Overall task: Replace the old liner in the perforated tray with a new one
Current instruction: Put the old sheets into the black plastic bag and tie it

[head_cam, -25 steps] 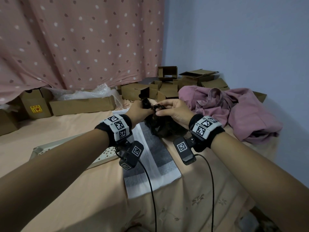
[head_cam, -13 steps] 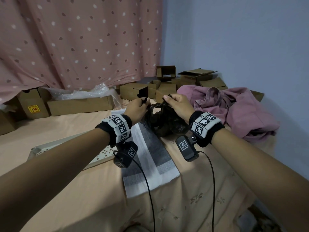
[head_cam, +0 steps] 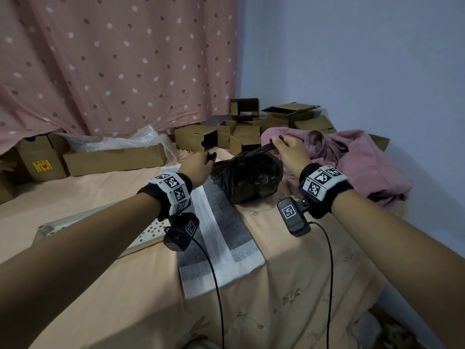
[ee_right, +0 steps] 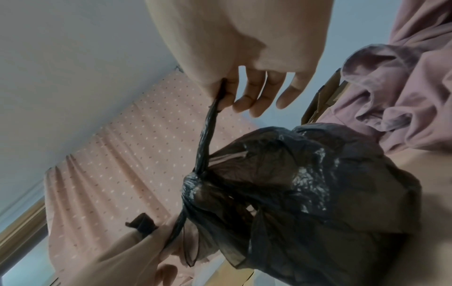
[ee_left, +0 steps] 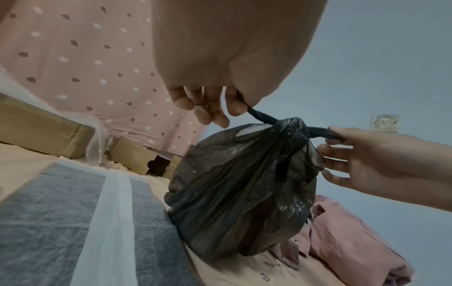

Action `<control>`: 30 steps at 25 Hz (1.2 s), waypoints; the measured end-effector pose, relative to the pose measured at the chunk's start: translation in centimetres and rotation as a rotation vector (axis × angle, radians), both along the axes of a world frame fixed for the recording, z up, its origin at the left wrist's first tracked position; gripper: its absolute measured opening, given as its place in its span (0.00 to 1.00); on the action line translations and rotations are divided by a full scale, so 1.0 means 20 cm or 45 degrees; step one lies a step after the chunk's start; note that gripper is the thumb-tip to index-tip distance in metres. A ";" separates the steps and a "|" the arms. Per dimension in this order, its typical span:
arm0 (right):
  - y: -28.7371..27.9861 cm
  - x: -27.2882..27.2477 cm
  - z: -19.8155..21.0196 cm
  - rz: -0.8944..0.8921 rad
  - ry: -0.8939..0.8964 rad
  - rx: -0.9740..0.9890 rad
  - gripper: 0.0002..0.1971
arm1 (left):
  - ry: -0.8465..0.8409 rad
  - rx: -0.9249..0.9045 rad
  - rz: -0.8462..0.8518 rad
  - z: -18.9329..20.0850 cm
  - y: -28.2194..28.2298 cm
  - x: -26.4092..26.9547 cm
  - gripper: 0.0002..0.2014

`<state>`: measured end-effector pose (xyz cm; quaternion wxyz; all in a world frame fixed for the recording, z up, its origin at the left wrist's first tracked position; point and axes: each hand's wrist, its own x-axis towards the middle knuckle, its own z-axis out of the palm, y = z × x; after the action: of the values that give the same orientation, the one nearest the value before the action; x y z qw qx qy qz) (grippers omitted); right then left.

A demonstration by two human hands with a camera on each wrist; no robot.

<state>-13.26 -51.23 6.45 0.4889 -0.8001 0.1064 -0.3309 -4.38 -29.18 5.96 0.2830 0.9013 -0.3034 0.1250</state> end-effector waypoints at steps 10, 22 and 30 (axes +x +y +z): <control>-0.19 -0.13 0.04 -0.202 0.047 0.012 0.19 | 0.062 0.112 0.066 0.03 0.07 0.03 0.20; -0.43 -0.17 -0.17 -0.376 0.272 0.021 0.20 | 0.151 0.192 0.206 0.02 0.18 0.12 0.22; -0.37 -0.15 -0.23 -0.231 0.643 0.027 0.12 | 0.438 0.214 0.184 -0.10 0.15 0.11 0.24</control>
<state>-16.19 -58.57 1.89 0.4238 -0.8392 0.2996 -0.1622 -2.14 -26.09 3.99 0.2446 0.9492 -0.1947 -0.0366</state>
